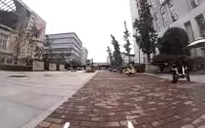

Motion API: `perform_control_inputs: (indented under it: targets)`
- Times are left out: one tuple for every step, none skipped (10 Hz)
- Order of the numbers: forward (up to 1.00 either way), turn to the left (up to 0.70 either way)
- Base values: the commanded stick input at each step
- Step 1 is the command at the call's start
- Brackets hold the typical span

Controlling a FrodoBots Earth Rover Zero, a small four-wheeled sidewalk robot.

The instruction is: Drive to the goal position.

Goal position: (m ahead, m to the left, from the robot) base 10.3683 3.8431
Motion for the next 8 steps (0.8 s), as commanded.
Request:
perform_control_inputs:
  targets:
    - [0.45, 0.00]
    - [0.45, 0.00]
    - [0.45, 0.00]
    - [0.45, 0.00]
    - [0.45, 0.00]
    - [0.45, 0.00]
    - [0.45, 0.00]
    - [0.45, 0.00]
